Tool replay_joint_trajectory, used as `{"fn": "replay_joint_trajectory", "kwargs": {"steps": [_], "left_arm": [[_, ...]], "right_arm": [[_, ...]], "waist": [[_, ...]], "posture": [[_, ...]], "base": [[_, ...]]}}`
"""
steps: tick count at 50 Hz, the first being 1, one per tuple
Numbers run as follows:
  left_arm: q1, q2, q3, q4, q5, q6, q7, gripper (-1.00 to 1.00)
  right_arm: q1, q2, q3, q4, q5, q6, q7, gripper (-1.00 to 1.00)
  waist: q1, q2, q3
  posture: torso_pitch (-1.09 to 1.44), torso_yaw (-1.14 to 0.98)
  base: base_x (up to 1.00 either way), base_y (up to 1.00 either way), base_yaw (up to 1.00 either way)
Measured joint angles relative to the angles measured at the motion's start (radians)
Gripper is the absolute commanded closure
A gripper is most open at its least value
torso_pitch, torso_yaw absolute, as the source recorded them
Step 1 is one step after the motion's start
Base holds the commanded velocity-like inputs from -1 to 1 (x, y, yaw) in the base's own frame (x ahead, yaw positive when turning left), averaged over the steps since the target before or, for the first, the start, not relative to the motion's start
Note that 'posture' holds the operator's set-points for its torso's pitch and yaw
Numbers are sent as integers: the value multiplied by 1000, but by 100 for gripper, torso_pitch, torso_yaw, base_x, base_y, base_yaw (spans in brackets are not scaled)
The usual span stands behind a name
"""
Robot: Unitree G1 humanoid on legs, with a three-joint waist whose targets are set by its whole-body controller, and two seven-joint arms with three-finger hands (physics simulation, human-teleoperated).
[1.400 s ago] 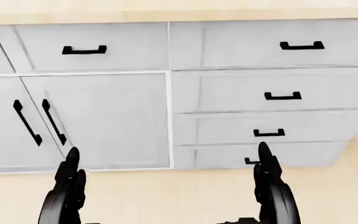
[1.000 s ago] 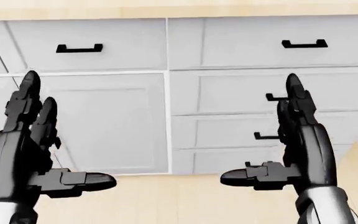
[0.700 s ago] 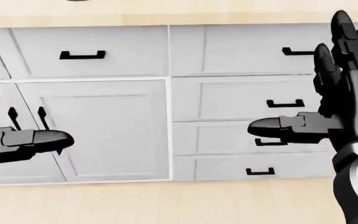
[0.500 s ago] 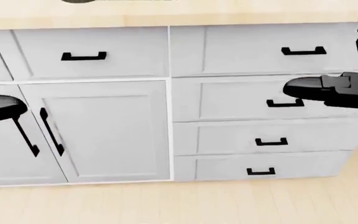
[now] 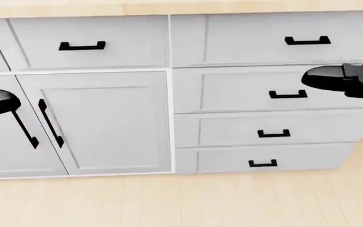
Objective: Press the button to open the lid of the electric kettle.
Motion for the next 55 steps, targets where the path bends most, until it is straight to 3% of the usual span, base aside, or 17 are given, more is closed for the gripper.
{"fn": "replay_joint_trajectory", "kwargs": {"steps": [16,20,25,33,37,41,44,46,49,55], "left_arm": [[-19,26,1,-6,-47,19,34,-100],[-16,29,-5,-3,-47,25,33,-100],[-21,31,-1,-20,-42,16,29,-100],[-6,29,11,-15,-34,18,28,-100],[-9,23,-7,-19,-40,21,20,-100],[-14,23,-13,-25,-45,21,13,-100],[-16,26,-3,-26,-40,19,16,-100],[-8,25,8,-17,-34,21,21,-100],[-9,26,12,-10,-28,31,28,-100],[-29,34,7,-27,-38,29,27,-100]], "right_arm": [[-4,-6,-2,-14,-1,8,13,-100],[3,-5,0,-8,-2,12,17,-100],[2,-7,-8,-17,-6,3,19,-100],[4,-1,5,-25,-1,7,27,-100],[12,-4,-9,-21,-8,13,23,-100],[15,-2,-12,-16,-15,16,20,-100],[2,-5,-8,-27,-13,12,24,-100],[6,6,5,-36,-9,8,29,-100],[8,7,20,-25,-1,22,37,-100],[-2,-2,-2,-38,-5,20,29,-100]], "waist": [[-1,2,-1],[-5,14,-12],[-9,22,-9],[-8,-20,3],[-17,7,0],[-19,15,-6],[-17,62,-4],[2,50,5],[7,54,-1],[2,-8,1]], "posture": [[0,0],[0,0],[0,0],[0,0],[0,0],[0,0],[0,0],[0,0],[0,0],[0,0]], "base": [[0,1,0],[5,7,0],[9,11,0],[9,13,0],[9,13,0],[9,13,0],[9,12,0],[9,12,0],[10,13,0],[9,12,0]]}}
